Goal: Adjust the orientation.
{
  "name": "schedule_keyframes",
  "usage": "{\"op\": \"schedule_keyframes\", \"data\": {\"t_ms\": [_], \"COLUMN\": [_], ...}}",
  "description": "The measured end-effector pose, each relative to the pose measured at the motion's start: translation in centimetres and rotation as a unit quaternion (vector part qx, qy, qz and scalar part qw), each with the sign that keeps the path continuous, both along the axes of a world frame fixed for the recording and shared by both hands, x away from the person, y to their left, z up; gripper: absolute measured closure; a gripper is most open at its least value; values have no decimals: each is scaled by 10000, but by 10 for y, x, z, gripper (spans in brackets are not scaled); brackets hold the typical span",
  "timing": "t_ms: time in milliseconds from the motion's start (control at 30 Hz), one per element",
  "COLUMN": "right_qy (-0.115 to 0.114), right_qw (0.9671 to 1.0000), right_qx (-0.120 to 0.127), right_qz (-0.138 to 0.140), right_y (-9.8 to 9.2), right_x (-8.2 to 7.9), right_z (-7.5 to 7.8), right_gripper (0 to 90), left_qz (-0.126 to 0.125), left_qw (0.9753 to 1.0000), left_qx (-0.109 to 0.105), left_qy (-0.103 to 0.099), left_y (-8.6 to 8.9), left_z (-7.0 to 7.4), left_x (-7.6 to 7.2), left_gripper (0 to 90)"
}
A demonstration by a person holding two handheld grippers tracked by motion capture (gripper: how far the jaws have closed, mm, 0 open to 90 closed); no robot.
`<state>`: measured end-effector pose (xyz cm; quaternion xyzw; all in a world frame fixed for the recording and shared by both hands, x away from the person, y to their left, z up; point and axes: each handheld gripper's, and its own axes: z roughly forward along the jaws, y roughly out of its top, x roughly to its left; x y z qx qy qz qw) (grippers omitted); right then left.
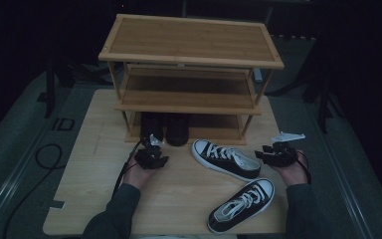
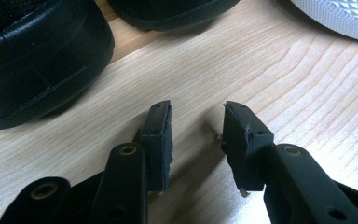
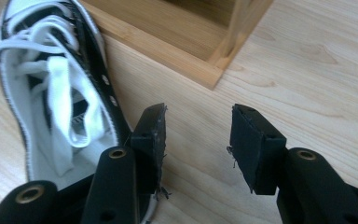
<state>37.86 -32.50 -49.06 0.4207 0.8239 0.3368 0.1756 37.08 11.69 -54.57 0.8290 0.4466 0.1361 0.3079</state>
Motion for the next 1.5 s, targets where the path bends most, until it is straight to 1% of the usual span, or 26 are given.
{"op": "schedule_keyframes", "data": {"t_ms": [200,267,333,400,467,500,533,567,633,767,867,933,1033,1100,1133,1167,1233,1300,1367,1500], "right_qy": [-33,-37,-20,1,22,22,27,42,67,124,174,223,299,330,327,375,433,457,488,565], "right_qw": [9997,9993,9987,9979,9969,9969,9963,9953,9942,9917,9900,9882,9861,9860,9851,9832,9812,9807,9777,9758], "right_qx": [32,35,19,6,-21,-21,-37,-82,-145,-393,-542,-652,-807,-828,-873,-993,-1110,-1122,-1260,-1330], "right_qz": [257,359,511,644,781,781,853,964,1060,1217,1294,1368,1419,1409,1445,1487,1516,1533,1606,1640], "right_y": [8,12,17,23,27,27,30,34,38,47,52,55,61,62,63,67,71,72,77,81], "right_x": [-1,-1,0,1,1,1,1,1,1,2,4,7,10,10,12,14,15,16,19,24], "right_z": [10,13,16,18,19,19,20,20,20,20,19,18,16,15,15,12,10,8,4,1], "right_gripper": [572,590,613,623,635,635,639,640,637,638,663,687,704,709,718,746,764,771,796,808], "left_qz": [-26,-34,-48,-72,-86,-86,-84,-85,-75,-72,-72,-65,-67,-52,-52,-57,-61,-61,-63,-70], "left_qw": [10000,10000,10000,9999,9999,9999,9999,9999,9999,9998,9998,9998,9998,9999,9999,9998,9998,9998,9998,9998], "left_qx": [-29,-43,-10,68,94,94,98,99,102,116,114,100,100,86,86,95,100,99,100,102], "left_qy": [2,1,-37,-67,-83,-83,-93,-93,-108,-120,-121,-126,-130,-137,-137,-145,-143,-145,-146,-149], "left_y": [0,0,0,-2,-2,-2,-2,-2,-3,-3,-3,-3,-3,-3,-3,-3,-3,-3,-3,-3], "left_z": [0,-1,-1,-1,-1,-1,-1,-1,-1,-1,-1,-2,-2,-2,-2,-2,-2,-2,-2,-2], "left_x": [0,-1,-1,-2,-2,-2,-3,-3,-3,-3,-4,-4,-4,-4,-4,-4,-4,-4,-4,-4], "left_gripper": [606,602,599,595,589,588,588,588,588,588,588,588,588,588,588,588,588,588,588,588]}}
